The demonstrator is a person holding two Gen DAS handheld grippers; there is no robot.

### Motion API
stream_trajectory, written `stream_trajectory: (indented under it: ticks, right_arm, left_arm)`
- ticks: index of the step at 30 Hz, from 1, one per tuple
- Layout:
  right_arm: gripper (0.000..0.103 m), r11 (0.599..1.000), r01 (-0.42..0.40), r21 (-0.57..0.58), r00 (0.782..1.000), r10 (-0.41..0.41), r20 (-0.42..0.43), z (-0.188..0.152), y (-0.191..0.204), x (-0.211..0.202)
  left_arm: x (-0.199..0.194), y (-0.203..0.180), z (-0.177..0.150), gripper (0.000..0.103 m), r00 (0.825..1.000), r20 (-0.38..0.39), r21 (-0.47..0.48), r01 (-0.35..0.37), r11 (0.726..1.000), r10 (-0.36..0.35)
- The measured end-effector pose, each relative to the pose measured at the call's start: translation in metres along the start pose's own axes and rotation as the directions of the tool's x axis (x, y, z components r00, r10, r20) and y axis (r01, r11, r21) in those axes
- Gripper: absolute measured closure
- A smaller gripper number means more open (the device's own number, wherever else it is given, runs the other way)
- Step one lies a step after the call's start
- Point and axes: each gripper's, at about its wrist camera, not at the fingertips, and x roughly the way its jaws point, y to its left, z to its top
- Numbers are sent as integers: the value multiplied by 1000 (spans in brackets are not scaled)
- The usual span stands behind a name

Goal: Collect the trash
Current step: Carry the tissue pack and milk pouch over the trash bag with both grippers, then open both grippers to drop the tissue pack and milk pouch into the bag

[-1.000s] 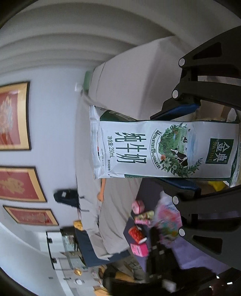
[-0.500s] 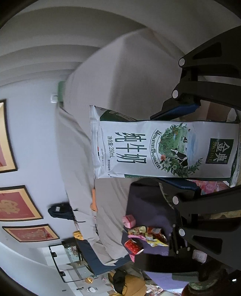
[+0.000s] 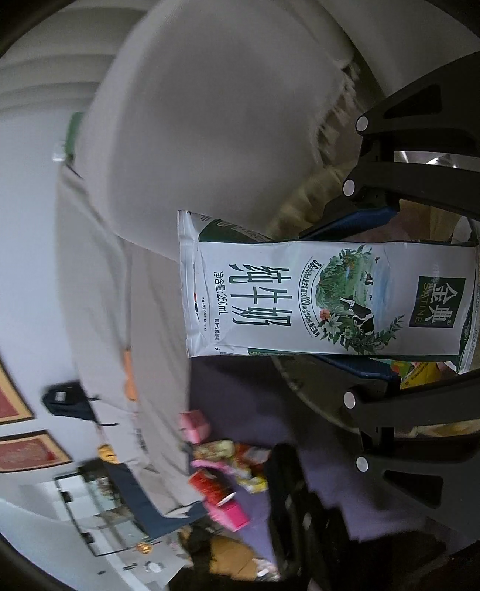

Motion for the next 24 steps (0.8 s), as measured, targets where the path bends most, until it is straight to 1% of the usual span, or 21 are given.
stream_trajectory:
  ticks: [2,5,8,11,15,18,24]
  right_arm:
    - [50,1000,22,-11,999,-22,-23,-4,3,11]
    - [50,999,38,7,995,-37,-91,-14,3,29]
    - [50,998,62,20,988,-59,-145,-21,2,42]
    - [50,997,77,10,982,-74,-174,-24,5,47]
    - [50,996,84,8,967,-80,-240,-25,9,58]
    - [50,996,91,10,960,-85,-269,-26,10,62]
    - [50,995,99,7,951,-93,-294,-34,7,62]
  left_arm:
    - [-5,5,-2,62,1000,8,1,-10,1000,10]
    - [-16,12,-4,62,1000,21,8,-21,1000,20]
    - [-32,19,-6,62,997,69,30,-38,999,36]
    - [-40,26,-6,61,996,84,13,-26,1000,25]
    - [-48,34,-7,61,995,94,-12,-18,1000,19]
    - [-53,41,-8,61,995,100,-29,-22,999,25]
    - [-57,51,-8,61,994,104,-50,-38,998,43]
